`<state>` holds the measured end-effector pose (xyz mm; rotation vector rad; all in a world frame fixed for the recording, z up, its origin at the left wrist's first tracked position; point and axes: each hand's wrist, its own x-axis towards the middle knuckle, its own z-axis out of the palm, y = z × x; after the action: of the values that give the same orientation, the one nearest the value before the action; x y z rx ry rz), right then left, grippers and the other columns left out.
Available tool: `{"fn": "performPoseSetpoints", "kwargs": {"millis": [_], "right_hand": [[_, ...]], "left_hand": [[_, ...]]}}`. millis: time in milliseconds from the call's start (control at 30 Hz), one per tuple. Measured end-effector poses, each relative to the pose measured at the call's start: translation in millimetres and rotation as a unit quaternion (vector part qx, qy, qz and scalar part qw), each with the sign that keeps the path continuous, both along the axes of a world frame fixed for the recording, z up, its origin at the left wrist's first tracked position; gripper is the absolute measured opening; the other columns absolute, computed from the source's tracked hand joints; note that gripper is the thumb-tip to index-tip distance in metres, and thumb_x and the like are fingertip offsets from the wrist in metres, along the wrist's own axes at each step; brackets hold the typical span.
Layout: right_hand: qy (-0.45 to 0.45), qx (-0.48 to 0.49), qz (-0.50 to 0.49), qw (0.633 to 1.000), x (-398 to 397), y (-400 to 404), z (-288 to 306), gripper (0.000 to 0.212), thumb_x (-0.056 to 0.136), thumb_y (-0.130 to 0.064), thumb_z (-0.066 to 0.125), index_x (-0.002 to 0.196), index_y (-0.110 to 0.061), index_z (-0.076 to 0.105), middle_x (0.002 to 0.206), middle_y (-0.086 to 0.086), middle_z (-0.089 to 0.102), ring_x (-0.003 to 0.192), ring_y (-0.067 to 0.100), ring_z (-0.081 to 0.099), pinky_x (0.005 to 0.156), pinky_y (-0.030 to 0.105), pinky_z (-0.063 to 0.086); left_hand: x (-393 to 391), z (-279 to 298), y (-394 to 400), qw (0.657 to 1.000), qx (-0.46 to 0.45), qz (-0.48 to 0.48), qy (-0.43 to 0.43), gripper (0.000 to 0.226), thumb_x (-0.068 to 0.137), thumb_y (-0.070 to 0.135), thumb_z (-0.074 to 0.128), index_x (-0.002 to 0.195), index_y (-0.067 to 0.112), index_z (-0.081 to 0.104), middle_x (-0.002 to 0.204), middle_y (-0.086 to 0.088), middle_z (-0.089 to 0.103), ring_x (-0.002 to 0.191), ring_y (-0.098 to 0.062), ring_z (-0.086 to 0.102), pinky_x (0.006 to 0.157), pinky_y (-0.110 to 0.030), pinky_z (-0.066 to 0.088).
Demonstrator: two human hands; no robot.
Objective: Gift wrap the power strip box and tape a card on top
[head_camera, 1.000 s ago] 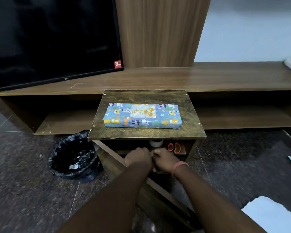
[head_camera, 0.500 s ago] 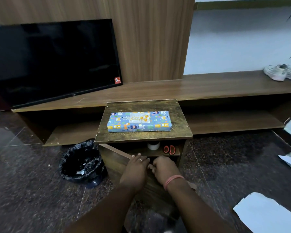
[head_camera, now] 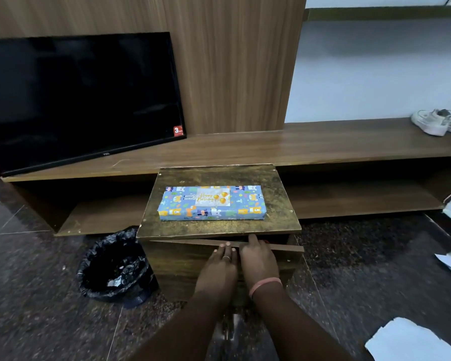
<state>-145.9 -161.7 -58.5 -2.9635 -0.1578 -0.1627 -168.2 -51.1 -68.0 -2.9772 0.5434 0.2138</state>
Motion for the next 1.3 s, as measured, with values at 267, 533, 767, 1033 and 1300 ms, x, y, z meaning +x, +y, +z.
{"fn": "performPoseSetpoints", "kwargs": {"millis": [267,533,767,1033,1300], "right_hand": [[0.029,-0.007,0.025,0.999,13.0,-3.2,5.2,0.018,0.098,-0.011,0.048,0.109,-0.011,0.063,0.115,0.011,0.06,0.104,0.031,0.064,0.08,0.04,0.052],[-0.158,0.144,-0.075,0.974,60.3,-3.0,50.9,0.015,0.092,-0.016,0.063,0.09,-0.001,0.066,0.088,0.017,0.062,0.078,0.036,0.062,0.065,0.037,0.047],[0.002,0.293,-0.267,0.918,111.4,-4.6,58.0,0.033,0.101,-0.025,0.053,0.118,0.001,0.062,0.118,0.021,0.066,0.112,0.04,0.061,0.084,0.037,0.047],[0.026,0.343,-0.344,0.874,162.1,-22.0,72.3,0.022,0.09,-0.008,0.056,0.107,0.0,0.067,0.114,0.025,0.068,0.107,0.043,0.065,0.083,0.04,0.053],[0.056,0.313,-0.337,0.886,175.6,-24.8,80.3,0.03,0.099,-0.019,0.052,0.12,-0.001,0.064,0.122,0.023,0.066,0.116,0.04,0.061,0.09,0.04,0.05]], "left_hand": [[19.0,35.2,15.7,0.997,-0.073,-0.002,-0.022,0.06,0.101,0.014,0.044,0.158,0.009,0.027,0.164,-0.013,0.031,0.149,-0.027,0.034,0.116,-0.035,0.034],[67.7,72.5,53.9,0.959,-0.185,0.133,-0.17,0.038,0.095,0.019,0.053,0.133,0.012,0.057,0.135,-0.01,0.06,0.125,-0.03,0.055,0.091,-0.037,0.047],[112.3,89.6,85.3,0.789,-0.339,0.504,-0.089,0.056,0.097,0.014,0.051,0.147,-0.007,0.035,0.152,-0.028,0.041,0.142,-0.042,0.04,0.114,-0.046,0.034],[152.1,92.0,80.3,0.764,-0.387,0.512,-0.068,0.03,0.093,0.005,0.054,0.12,0.006,0.067,0.123,-0.02,0.067,0.113,-0.04,0.063,0.082,-0.035,0.047],[166.4,93.0,76.7,0.773,-0.36,0.521,-0.029,0.026,0.093,0.006,0.055,0.116,0.002,0.064,0.117,-0.025,0.067,0.109,-0.043,0.064,0.085,-0.039,0.049]]}}
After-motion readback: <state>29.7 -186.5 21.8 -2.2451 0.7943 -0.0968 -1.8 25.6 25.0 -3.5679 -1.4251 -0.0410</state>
